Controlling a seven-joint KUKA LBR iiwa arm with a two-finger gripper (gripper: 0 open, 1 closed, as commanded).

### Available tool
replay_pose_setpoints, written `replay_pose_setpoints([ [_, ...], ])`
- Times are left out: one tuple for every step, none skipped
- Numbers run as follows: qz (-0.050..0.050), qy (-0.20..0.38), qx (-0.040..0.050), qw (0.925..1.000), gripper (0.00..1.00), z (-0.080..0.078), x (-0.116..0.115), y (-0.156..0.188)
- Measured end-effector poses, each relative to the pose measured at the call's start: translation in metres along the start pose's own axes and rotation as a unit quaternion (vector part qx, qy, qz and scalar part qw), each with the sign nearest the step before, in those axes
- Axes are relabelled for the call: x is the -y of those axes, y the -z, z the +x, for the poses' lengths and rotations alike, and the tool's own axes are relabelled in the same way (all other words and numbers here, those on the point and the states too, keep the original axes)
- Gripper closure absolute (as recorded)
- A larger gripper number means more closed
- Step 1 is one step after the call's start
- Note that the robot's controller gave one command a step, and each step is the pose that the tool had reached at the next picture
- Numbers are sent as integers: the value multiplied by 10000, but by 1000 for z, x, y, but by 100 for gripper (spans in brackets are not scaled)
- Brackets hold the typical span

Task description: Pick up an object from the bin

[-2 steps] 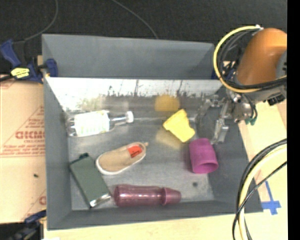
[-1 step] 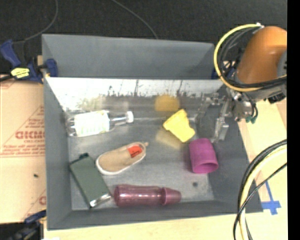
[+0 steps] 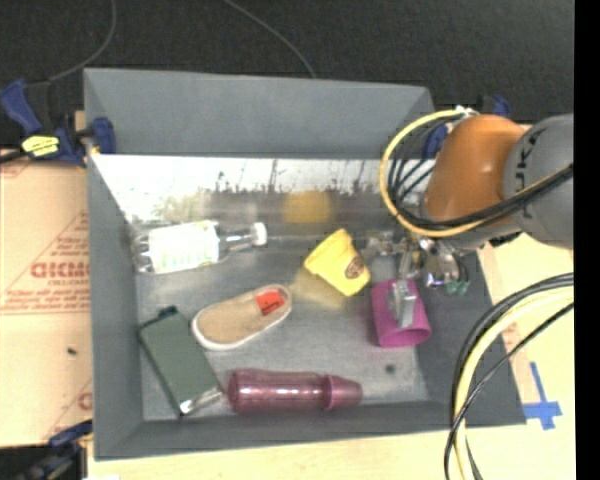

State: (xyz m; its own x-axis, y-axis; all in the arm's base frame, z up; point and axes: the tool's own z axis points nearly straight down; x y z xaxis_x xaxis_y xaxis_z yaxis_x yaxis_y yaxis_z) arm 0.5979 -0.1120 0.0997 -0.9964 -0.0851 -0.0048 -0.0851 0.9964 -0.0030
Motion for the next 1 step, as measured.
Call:
replay_pose_setpoints([
  [-7, 789, -5, 9969, 0, 13, -19, -21],
])
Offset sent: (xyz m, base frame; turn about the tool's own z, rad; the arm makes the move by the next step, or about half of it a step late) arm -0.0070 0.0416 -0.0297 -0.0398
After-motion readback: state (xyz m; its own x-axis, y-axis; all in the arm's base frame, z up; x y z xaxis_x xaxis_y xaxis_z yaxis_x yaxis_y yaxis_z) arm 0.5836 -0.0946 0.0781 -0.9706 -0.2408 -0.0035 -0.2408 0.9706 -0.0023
